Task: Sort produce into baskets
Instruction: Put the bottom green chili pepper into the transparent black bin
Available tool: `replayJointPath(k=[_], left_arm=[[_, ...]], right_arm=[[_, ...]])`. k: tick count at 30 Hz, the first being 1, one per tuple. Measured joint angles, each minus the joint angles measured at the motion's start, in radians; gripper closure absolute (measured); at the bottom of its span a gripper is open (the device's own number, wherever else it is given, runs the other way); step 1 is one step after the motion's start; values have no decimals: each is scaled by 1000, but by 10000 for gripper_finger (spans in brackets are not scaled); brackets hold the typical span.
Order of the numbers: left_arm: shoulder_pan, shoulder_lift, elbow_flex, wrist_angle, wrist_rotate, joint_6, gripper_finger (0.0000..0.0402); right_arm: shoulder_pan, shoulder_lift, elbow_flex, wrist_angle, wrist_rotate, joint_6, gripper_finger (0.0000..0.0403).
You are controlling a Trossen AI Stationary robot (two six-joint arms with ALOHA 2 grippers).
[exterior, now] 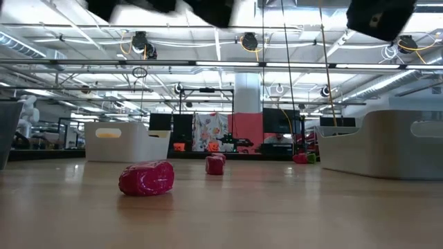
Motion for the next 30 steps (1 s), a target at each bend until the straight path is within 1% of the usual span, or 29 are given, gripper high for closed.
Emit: replayJointPath(k=[3, 7, 10, 12, 14, 19, 24, 26, 30], left_arm=[[51, 141, 92, 2, 37, 10, 210], [93, 334, 255, -5, 90, 18, 210], [111, 466, 399, 0, 145, 17, 210], [116, 538, 489, -3, 148, 17, 210], [122, 596, 567, -8, 146, 17, 210], [135, 724, 757, -4, 144, 15, 210], [145, 843, 955, -142, 143, 4, 210], [145, 879, 1003, -166, 142, 10, 210], [144, 905, 1027, -170, 124, 13, 210]], right_arm=[[31, -1, 45, -95, 113, -92, 403], [96, -3, 132, -261, 270, -95, 403], [149, -3, 174, -325, 390, -105, 403], [178, -3, 187, -335, 438, -133, 403], [198, -3, 190, -336, 462, -165, 403], [214, -3, 190, -343, 467, -216, 403], [214, -15, 190, -348, 466, -260, 403], [214, -24, 190, -354, 466, -264, 403], [214, -35, 190, -367, 467, -291, 403]])
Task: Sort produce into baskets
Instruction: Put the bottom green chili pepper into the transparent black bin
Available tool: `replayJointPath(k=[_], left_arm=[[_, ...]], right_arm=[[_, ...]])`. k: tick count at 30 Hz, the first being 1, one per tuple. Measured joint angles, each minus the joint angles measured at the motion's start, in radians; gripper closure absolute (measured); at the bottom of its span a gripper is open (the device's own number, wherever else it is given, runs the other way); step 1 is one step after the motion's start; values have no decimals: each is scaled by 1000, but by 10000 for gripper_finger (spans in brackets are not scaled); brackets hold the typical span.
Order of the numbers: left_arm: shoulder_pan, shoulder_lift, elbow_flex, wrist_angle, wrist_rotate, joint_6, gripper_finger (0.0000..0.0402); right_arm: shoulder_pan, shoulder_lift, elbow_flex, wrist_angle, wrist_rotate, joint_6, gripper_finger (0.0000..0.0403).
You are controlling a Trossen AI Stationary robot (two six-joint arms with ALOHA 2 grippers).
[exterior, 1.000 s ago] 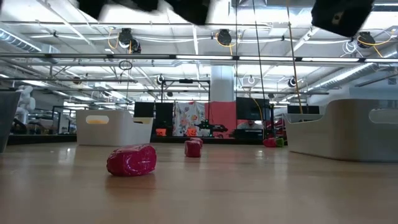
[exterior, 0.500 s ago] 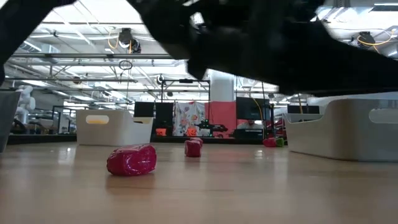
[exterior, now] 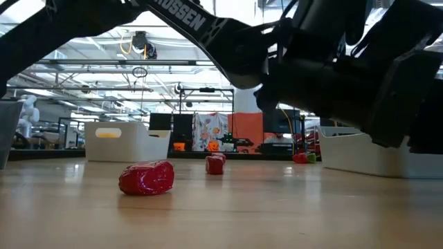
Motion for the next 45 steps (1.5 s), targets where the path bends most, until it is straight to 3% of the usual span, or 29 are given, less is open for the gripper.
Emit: replayJointPath(k=[14, 36, 45], left_arm=[[2, -4, 2, -57, -89, 57, 210], [7, -2, 1, -141, -116, 49, 210], [10, -1, 0, -150, -121, 49, 244]], right_arm=[[-30, 0, 0, 4, -1, -74, 403], [-67, 1, -2, 44, -4, -77, 403], [-67, 2, -3, 38, 0, -76, 403]])
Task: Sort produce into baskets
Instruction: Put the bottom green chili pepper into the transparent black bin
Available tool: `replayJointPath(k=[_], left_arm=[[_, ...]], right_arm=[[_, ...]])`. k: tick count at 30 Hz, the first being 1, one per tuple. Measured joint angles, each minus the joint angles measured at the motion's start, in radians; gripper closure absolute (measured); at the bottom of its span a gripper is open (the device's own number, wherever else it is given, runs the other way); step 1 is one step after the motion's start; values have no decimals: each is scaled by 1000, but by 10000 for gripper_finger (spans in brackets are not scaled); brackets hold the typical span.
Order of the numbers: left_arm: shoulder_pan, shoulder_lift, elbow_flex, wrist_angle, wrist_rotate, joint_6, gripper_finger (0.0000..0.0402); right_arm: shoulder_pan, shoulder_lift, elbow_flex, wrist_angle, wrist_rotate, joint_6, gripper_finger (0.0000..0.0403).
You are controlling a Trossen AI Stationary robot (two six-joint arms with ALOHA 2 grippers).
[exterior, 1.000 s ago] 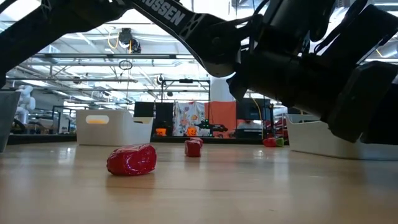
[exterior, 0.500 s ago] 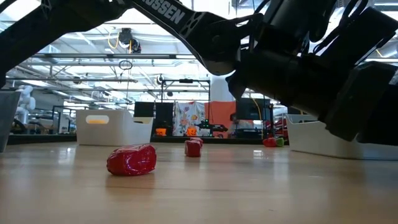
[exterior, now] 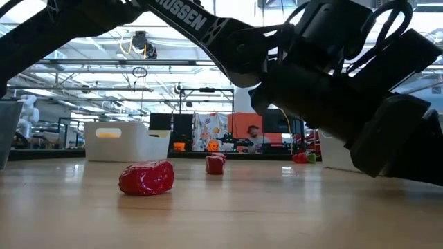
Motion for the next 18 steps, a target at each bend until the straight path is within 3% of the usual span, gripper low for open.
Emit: replayJointPath(k=[11, 18], left_arm=[[-3, -11, 0, -21, -1, -14, 258], [-8, -139, 11, -315, -110, -79, 258]], right_arm=[[-1, 0, 1, -4, -1, 16, 403], [16, -2, 4, -3, -8, 123, 403]])
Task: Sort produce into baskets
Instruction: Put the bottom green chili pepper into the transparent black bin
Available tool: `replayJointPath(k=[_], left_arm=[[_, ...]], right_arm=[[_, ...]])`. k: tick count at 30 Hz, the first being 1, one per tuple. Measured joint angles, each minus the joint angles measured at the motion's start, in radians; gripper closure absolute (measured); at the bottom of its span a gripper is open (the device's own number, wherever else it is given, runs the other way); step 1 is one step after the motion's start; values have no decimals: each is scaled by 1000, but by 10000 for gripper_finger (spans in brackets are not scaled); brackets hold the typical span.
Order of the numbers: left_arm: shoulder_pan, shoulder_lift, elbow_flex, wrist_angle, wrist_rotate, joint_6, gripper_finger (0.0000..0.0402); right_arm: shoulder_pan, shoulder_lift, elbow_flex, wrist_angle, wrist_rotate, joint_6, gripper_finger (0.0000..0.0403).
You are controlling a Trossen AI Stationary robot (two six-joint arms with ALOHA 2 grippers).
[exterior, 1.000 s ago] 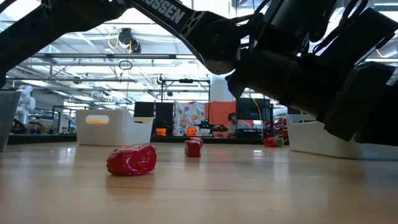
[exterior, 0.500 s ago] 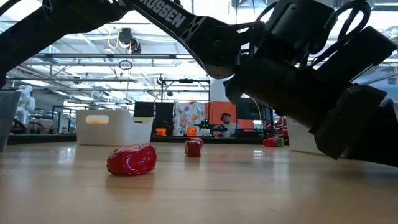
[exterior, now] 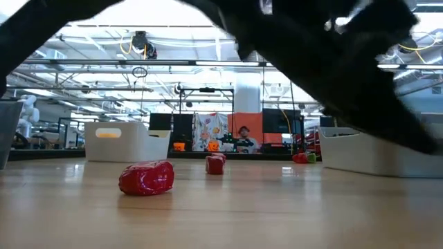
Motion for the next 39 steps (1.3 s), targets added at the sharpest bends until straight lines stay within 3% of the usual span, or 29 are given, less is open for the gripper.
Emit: replayJointPath(k=[3, 9, 15, 21, 25, 28, 36, 39], left_arm=[[5, -64, 0, -223, -87, 24, 258], [21, -176, 0, -615, -159, 28, 258], [31, -254, -2, -933, -316, -20, 258], [46, -341, -6, -1141, -326, -76, 258], [63, -477, -80, -1155, -328, -128, 258], [65, -620, -210, -1085, -330, -182, 258], [4, -989, -611, -677, -330, -290, 258], [-44, -1071, -716, -552, -324, -314, 258]], right_arm=[[17, 0, 0, -1, -2, 20, 403], [43, -4, 38, -103, -54, 119, 403], [43, -4, 59, -191, -302, 354, 403], [44, 9, 59, -177, -580, 661, 403], [64, 21, 59, -186, -629, 787, 403], [69, 34, 59, -199, -624, 809, 403], [83, 86, 59, -241, -642, 749, 403], [82, 123, 59, -271, -710, 742, 399]])
